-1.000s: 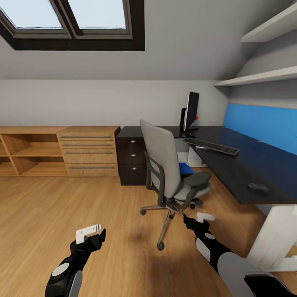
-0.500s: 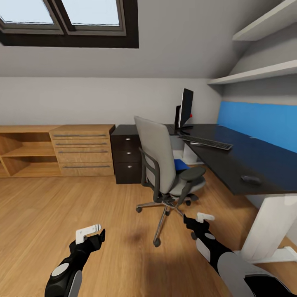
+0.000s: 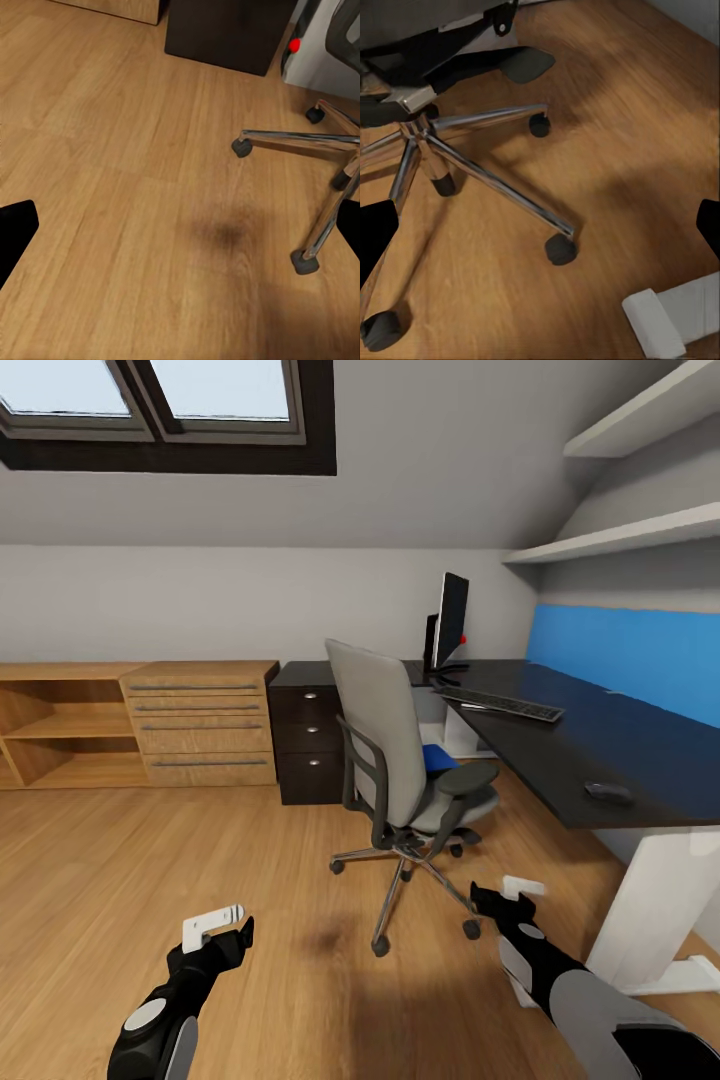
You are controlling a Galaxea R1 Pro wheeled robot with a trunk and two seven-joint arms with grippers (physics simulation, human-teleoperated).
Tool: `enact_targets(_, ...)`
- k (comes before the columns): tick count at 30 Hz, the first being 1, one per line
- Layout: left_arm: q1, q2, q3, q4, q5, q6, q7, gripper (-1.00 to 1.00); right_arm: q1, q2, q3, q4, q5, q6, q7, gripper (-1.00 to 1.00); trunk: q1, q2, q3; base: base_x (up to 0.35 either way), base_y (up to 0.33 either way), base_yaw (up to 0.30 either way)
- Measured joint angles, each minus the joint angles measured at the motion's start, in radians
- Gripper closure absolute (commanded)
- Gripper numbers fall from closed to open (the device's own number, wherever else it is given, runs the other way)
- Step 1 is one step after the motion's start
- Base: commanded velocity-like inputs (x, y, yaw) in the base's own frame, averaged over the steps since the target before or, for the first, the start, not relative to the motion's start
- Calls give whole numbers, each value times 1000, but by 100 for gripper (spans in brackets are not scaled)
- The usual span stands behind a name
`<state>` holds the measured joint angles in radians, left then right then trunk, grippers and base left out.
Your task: In the bedroom, organize the workspace by keeping the computer under the desk, ensuring the monitor is on the desk, placing the keyboard on the desk next to the monitor, placing the mouse on the desk next to the keyboard, moving the folder from the swivel chair onto the desk next to the mouse, stacking the notebook on top of the folder with the pen on top of the notebook, and positioning the swivel chair next to the desk.
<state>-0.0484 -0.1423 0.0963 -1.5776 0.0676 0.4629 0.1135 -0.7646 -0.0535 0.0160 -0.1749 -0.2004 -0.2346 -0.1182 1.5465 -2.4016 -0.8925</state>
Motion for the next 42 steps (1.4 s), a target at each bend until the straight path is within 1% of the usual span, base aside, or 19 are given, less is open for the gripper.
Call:
enact_targets(3, 0, 0, 0, 0, 0, 0, 0, -100, -12, -15, 0, -1, 0, 7, -11, -100, 0, 0, 0, 0, 0, 0)
enact_targets(5, 0, 0, 0, 0, 0, 0, 0, -100, -21, -19, 0, 0, 1, 8, -12, -100, 0, 0, 0, 0, 0, 0)
enact_targets(8, 0, 0, 0, 0, 0, 0, 0, -100, -54, -30, 0, 0, 1, 11, -14, -100, 0, 0, 0, 4, 0, 0)
enact_targets(11, 1, 0, -1, 1, 0, -1, 0, -100, -71, -36, 1, 6, 1, 12, -14, -100, 0, 0, 0, 143, 0, 0)
enact_targets(19, 1, 0, -1, 13, 0, 0, 0, -100, -80, -37, 0, 26, -1, 10, -15, -100, 0, 0, 0, 168, -3, 0)
enact_targets(33, 1, 0, 0, 19, -1, 0, 0, -100, -80, -40, -1, 26, -2, 9, -15, -100, -1, 0, 0, 283, -43, 0)
enact_targets(42, 1, 0, 0, 22, -1, -1, 0, -100, -80, -40, -2, 24, -2, 7, -15, -100, 0, 0, 0, 165, -12, 0)
